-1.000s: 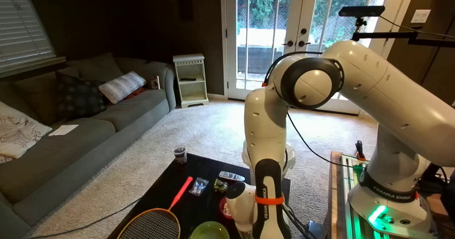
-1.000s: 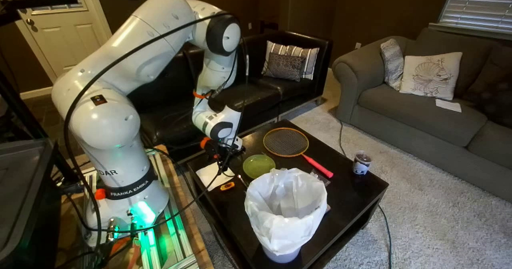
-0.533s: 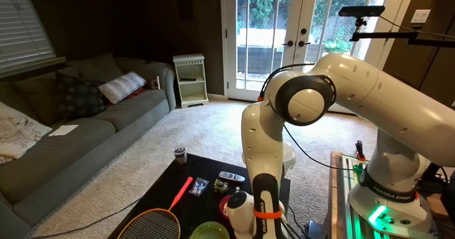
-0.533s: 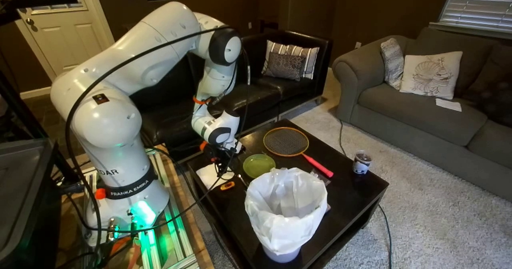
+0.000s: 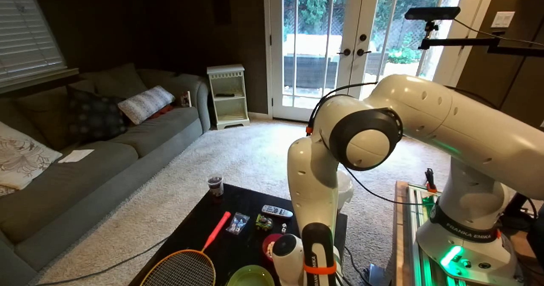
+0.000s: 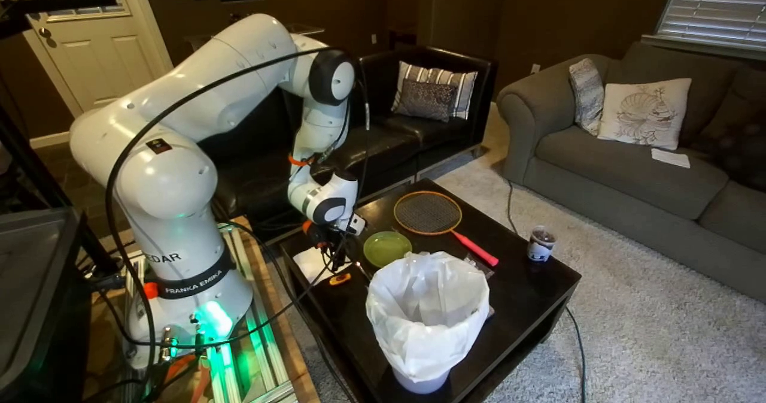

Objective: Turn the orange object to the left

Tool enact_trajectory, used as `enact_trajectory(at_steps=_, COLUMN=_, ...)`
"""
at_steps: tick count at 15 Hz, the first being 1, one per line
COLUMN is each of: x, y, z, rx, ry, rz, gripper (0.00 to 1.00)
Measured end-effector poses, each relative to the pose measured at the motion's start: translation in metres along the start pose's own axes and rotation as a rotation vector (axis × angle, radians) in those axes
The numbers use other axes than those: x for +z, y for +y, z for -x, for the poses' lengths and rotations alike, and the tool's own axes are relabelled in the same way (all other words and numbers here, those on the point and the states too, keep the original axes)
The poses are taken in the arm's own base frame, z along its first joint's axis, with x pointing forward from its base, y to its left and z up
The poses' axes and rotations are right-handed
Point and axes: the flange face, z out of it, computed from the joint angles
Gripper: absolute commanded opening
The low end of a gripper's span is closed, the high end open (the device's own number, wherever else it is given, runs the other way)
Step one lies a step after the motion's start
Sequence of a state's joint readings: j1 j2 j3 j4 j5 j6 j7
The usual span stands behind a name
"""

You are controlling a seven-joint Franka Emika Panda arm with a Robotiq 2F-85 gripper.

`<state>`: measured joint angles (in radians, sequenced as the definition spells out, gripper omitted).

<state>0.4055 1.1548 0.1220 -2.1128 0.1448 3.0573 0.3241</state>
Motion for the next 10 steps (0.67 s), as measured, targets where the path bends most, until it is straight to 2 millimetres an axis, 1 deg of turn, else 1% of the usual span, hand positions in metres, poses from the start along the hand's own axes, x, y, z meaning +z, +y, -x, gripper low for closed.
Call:
enact_trajectory(at_steps=5, x=0.005, y=0.005, z=-0.009, rx=0.023, ry=0.033, rz=0.044, gripper=1.00)
enact_trajectory(at_steps=10, x=0.015, y=0.017, z=-0.015, rx=0.039, ry=0.037, rz=0.067, gripper=1.00)
